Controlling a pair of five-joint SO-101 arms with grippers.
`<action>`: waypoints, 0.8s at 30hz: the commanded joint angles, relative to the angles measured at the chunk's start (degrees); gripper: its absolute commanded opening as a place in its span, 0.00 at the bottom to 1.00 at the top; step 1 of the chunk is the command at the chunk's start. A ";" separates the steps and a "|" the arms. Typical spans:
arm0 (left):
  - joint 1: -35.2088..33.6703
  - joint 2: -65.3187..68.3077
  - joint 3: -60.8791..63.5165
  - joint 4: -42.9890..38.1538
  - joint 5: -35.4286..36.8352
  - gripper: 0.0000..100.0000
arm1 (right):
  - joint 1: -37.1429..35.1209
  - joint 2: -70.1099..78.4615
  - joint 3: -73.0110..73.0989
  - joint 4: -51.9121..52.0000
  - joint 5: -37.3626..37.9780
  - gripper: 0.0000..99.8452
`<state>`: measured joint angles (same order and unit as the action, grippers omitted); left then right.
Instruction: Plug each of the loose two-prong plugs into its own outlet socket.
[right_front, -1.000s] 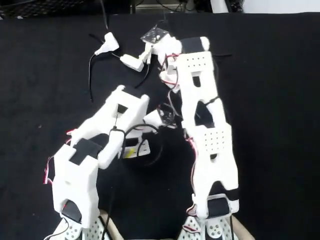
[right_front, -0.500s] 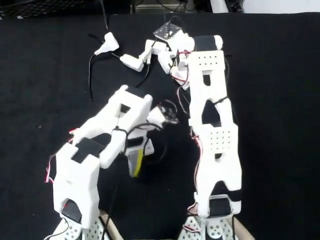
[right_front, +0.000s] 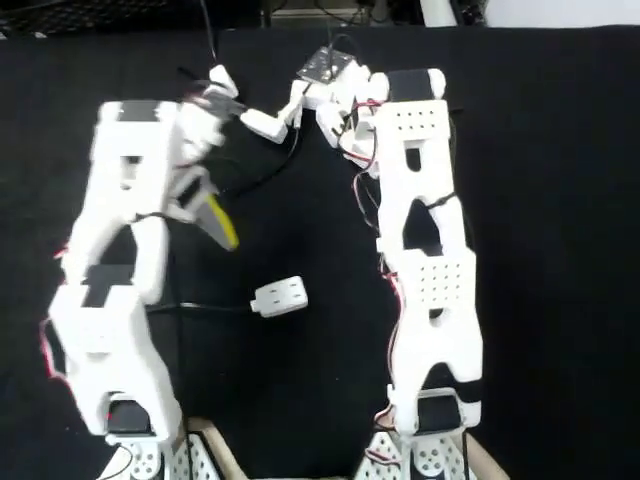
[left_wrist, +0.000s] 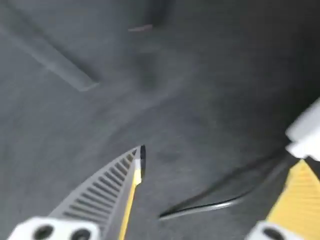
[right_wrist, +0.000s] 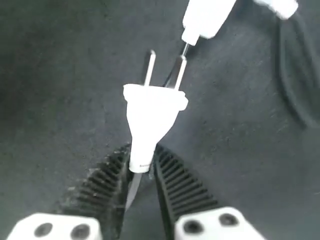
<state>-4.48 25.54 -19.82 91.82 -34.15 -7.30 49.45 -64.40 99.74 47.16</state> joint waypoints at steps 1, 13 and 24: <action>-9.71 -0.79 -1.36 0.18 1.23 0.43 | -4.13 -7.43 0.57 1.49 7.38 0.01; -20.70 -1.41 25.80 -18.64 5.01 0.43 | -17.41 -30.55 30.64 1.49 29.36 0.01; -21.05 -3.87 27.47 -20.48 8.97 0.43 | -27.96 -44.09 49.19 1.05 23.82 0.01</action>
<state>-24.18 24.13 6.81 72.13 -25.89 -33.14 8.40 -16.57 99.82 75.12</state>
